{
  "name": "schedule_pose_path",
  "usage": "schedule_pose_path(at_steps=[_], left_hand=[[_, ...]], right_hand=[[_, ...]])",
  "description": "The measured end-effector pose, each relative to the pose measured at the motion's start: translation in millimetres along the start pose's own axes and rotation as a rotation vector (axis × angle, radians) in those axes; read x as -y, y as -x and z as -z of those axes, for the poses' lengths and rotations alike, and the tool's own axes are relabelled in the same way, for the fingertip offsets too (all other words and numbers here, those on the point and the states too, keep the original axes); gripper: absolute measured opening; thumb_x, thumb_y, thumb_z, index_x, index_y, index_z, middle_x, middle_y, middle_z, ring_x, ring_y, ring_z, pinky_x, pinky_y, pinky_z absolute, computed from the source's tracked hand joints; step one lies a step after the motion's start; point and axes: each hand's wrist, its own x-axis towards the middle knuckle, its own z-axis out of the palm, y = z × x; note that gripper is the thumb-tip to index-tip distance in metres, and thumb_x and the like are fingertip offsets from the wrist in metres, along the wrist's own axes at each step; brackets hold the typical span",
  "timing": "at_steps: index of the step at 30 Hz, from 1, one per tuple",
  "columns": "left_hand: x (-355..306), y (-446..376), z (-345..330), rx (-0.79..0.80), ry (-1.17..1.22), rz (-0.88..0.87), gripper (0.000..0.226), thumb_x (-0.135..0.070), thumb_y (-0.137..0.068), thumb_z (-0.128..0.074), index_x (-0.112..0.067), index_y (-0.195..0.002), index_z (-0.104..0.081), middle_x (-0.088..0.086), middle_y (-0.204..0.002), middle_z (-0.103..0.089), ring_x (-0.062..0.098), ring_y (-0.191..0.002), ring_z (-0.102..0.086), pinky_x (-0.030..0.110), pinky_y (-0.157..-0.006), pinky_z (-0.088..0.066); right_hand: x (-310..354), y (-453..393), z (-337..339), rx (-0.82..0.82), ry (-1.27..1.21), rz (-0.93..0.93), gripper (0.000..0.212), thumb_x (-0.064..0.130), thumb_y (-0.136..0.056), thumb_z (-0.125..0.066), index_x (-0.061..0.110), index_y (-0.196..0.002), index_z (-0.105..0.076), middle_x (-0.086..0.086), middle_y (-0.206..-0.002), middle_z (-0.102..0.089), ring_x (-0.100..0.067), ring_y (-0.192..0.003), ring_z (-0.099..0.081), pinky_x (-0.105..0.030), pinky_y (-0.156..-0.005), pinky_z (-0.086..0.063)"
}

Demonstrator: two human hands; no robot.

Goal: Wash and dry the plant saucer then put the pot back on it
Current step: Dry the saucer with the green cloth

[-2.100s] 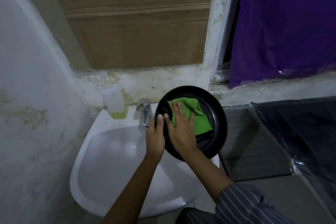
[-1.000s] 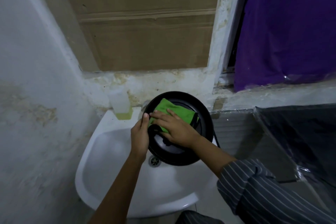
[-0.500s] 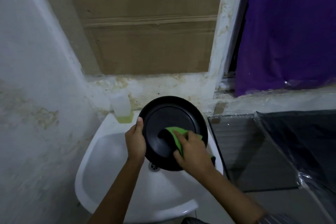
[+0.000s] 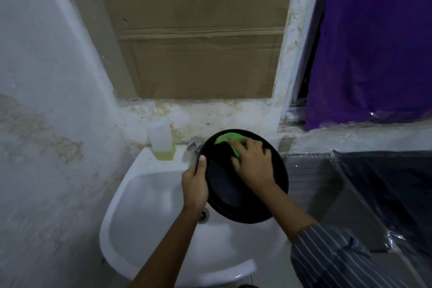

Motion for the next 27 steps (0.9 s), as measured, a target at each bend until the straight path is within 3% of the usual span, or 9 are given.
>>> schedule_pose_path(at_steps=[5,8,12,14,17,19,22,27], left_hand=[[-5,-5,3,-0.060,0.068,0.009,0.030,-0.037,-0.093,-0.052,-0.016,-0.088,-0.072,-0.003,-0.084,-0.071,0.012,-0.082,-0.066,0.023,-0.066,-0.050],[-10,-10,4,-0.121,0.124,0.000,0.029,-0.038,-0.093,-0.052,-0.018,-0.088,-0.072,0.001,-0.089,-0.072,0.014,-0.083,-0.066,0.025,-0.068,-0.052],[-10,-4,-3,-0.125,0.154,-0.017,0.025,-0.037,-0.093,-0.051,-0.023,-0.088,-0.071,-0.003,-0.087,-0.071,0.012,-0.082,-0.066,0.022,-0.067,-0.052],[-5,-1,-3,-0.118,0.140,-0.024,0.030,-0.037,-0.093,-0.051,-0.016,-0.096,-0.070,-0.002,-0.087,-0.070,0.011,-0.080,-0.065,0.020,-0.064,-0.051],[-6,-4,4,-0.118,0.124,-0.034,0.033,-0.036,-0.094,-0.051,-0.011,-0.105,-0.069,0.000,-0.094,-0.070,0.013,-0.086,-0.064,0.025,-0.073,-0.050],[-8,-8,13,-0.131,0.113,-0.045,0.029,-0.034,-0.094,-0.051,-0.013,-0.099,-0.070,-0.003,-0.091,-0.069,0.011,-0.084,-0.063,0.024,-0.071,-0.050],[-11,-13,28,-0.135,0.058,-0.054,0.027,-0.036,-0.094,-0.049,-0.017,-0.094,-0.069,-0.008,-0.084,-0.067,0.003,-0.077,-0.061,0.015,-0.059,-0.049],[-13,-5,32,-0.105,-0.009,-0.048,0.032,-0.038,-0.095,-0.048,-0.028,-0.073,-0.068,-0.012,-0.075,-0.068,0.001,-0.071,-0.062,0.016,-0.057,-0.046]], right_hand=[[-13,22,4,0.066,0.098,-0.129,0.051,0.031,-0.090,-0.046,0.028,-0.140,-0.039,-0.015,-0.127,-0.049,-0.034,-0.112,-0.047,-0.041,-0.088,-0.043],[1,52,7,0.086,0.009,-0.125,0.051,0.033,-0.086,-0.050,0.027,-0.137,-0.044,-0.014,-0.119,-0.053,-0.032,-0.102,-0.052,-0.035,-0.085,-0.042],[35,77,12,0.149,-0.254,0.001,0.046,0.033,-0.086,-0.050,0.026,-0.131,-0.050,-0.009,-0.115,-0.052,-0.028,-0.100,-0.054,-0.033,-0.083,-0.044],[48,79,13,0.174,-0.286,0.079,0.038,0.033,-0.086,-0.048,0.022,-0.121,-0.057,-0.006,-0.107,-0.055,-0.024,-0.094,-0.056,-0.029,-0.074,-0.040],[46,77,24,0.236,-0.303,0.145,0.030,0.037,-0.086,-0.047,0.020,-0.106,-0.061,-0.003,-0.100,-0.055,-0.022,-0.087,-0.056,-0.027,-0.065,-0.038],[34,79,30,0.282,-0.238,0.247,0.032,0.042,-0.083,-0.047,0.021,-0.101,-0.062,0.000,-0.098,-0.056,-0.022,-0.088,-0.057,-0.027,-0.063,-0.037],[10,80,40,0.319,-0.018,0.350,0.041,0.049,-0.079,-0.044,0.027,-0.107,-0.062,0.002,-0.103,-0.059,-0.022,-0.097,-0.056,-0.030,-0.071,-0.044],[-27,63,46,0.215,0.211,0.113,0.039,0.046,-0.083,-0.046,0.020,-0.107,-0.063,-0.001,-0.110,-0.053,-0.023,-0.104,-0.051,-0.034,-0.074,-0.046]])
